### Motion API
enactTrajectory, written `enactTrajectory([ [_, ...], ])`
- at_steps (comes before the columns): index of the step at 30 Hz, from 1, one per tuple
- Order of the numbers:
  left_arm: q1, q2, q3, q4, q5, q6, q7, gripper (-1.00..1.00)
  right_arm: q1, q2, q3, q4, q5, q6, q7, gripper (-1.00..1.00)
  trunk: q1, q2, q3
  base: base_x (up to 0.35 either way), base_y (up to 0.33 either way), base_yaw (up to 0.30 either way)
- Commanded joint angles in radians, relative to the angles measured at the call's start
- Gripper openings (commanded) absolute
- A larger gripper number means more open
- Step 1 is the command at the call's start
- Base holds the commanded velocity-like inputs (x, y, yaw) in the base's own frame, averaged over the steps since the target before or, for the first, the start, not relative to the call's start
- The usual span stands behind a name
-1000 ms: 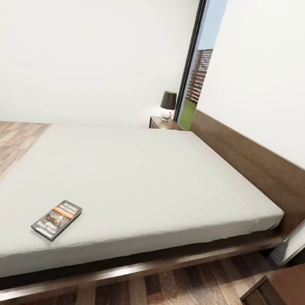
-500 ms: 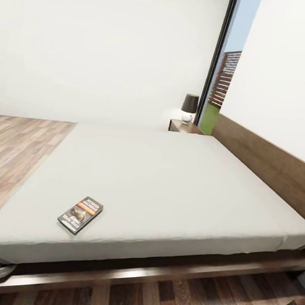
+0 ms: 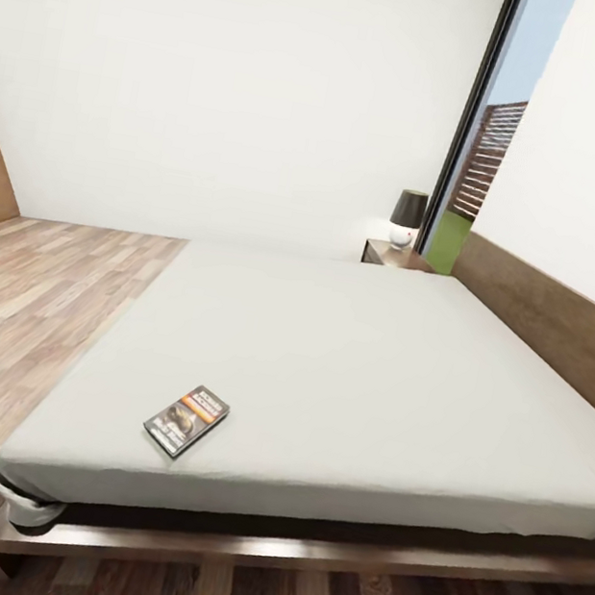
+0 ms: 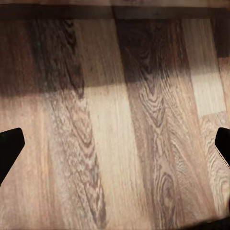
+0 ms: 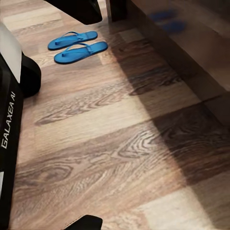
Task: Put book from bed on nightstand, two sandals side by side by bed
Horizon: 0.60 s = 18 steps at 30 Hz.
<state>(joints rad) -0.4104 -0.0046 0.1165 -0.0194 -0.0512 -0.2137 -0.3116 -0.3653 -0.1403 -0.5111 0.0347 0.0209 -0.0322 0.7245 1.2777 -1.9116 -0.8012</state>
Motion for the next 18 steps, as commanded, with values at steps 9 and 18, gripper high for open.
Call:
enactTrajectory([
  [9, -0.001, 0.000, 0.009, 0.001, -0.005, -0.003, -0.003, 1.00, -0.001, 0.000, -0.004, 0.004, 0.002, -0.004, 0.003, 1.00, 0.000, 0.000, -0.001, 0.099, -0.040, 0.012],
  [18, -0.001, 0.000, 0.009, 0.001, -0.005, -0.003, -0.003, 1.00, -0.001, -0.001, -0.004, 0.004, 0.001, -0.004, 0.003, 1.00, 0.000, 0.000, -0.001, 0.003, -0.001, 0.000],
])
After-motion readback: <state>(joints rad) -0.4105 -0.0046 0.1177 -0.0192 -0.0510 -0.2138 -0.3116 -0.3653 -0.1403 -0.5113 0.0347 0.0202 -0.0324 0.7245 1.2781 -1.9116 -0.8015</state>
